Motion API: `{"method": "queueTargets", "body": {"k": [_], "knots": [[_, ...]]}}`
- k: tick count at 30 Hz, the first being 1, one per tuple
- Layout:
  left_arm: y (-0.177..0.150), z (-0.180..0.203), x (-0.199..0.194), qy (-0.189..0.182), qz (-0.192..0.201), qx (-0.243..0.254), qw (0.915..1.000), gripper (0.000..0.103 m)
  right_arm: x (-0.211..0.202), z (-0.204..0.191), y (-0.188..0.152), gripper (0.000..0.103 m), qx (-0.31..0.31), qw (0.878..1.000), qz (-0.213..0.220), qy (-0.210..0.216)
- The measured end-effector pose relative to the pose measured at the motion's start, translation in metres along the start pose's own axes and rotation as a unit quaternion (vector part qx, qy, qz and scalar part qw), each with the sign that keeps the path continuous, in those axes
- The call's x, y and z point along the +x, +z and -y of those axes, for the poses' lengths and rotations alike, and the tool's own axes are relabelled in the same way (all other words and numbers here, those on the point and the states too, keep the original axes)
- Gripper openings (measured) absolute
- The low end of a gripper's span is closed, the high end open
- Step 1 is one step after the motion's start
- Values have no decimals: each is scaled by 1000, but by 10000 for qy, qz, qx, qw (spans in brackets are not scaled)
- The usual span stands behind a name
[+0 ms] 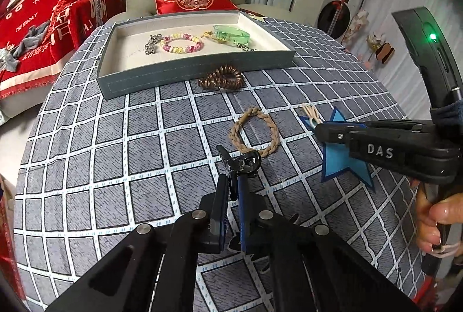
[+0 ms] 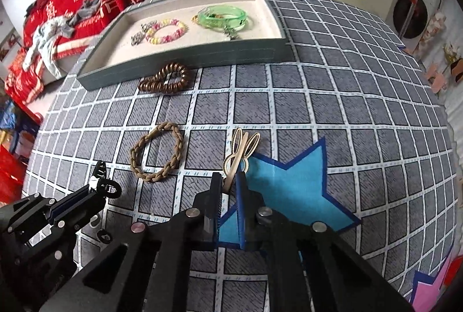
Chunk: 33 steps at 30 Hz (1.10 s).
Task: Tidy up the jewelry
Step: 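Carry the hair pin and claw clip over the tray with both tools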
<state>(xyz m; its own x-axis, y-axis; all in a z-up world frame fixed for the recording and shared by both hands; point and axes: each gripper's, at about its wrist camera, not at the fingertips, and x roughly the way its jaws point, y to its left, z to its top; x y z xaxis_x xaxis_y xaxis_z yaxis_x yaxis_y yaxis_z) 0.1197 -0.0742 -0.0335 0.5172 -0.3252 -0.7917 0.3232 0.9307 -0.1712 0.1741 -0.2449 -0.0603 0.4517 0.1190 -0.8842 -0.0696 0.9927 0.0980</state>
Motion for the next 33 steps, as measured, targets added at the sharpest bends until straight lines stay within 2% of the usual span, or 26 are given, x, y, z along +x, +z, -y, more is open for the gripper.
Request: {"method": "queueTargets", "body": {"k": [6,16,24,33], "knots": [[5,-5,-10,-17,81,-36,10000,21,-15,6,0,10,65,9996,183,182],[29,-17,-32,-38,431,-41,9991,21,-34,4,13,10,84,9984,419,361],[64,-36,-36,19,657,-38,9978,21,-44,1,44,10,19,9969,650,450],[108,-60,-14,115,665,-65,9977,21,-30,-6,93,10,-3,9955,623,715]]}}
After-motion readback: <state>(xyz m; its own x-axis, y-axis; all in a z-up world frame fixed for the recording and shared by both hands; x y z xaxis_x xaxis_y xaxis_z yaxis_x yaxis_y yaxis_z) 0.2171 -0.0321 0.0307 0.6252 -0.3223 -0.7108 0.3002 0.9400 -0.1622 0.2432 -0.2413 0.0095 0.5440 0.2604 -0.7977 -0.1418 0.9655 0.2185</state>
